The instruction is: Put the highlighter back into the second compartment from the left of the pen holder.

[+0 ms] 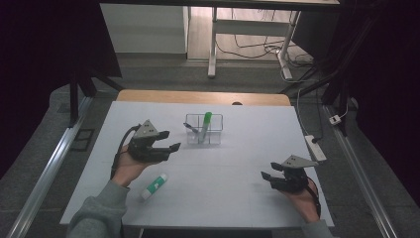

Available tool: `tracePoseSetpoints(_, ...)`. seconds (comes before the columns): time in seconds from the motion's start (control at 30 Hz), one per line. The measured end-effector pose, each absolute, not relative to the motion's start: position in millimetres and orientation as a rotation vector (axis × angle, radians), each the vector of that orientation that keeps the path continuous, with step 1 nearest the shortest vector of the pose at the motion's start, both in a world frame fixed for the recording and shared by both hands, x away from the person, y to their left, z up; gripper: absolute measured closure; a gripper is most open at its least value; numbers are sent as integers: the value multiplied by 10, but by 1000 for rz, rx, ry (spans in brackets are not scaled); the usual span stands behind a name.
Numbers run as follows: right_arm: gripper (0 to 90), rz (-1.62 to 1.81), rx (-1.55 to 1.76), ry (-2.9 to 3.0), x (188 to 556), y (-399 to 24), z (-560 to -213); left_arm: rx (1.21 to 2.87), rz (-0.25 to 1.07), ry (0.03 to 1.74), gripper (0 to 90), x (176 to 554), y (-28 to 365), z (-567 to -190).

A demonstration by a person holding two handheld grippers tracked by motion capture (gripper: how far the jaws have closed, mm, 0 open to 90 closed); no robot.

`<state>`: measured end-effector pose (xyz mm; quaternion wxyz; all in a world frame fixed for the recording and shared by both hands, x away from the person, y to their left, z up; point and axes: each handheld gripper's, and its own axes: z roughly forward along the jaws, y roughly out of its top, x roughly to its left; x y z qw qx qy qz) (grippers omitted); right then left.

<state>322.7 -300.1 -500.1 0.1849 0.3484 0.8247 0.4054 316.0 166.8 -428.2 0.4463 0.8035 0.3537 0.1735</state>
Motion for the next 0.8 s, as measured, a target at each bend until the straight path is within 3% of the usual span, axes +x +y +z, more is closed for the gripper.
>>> tracePoseSetpoints(0.8, 427, 1132, 981, 2327, 3228, -2992, -5005, 2043, 367, 983, 368, 2916, 2007, -4598)
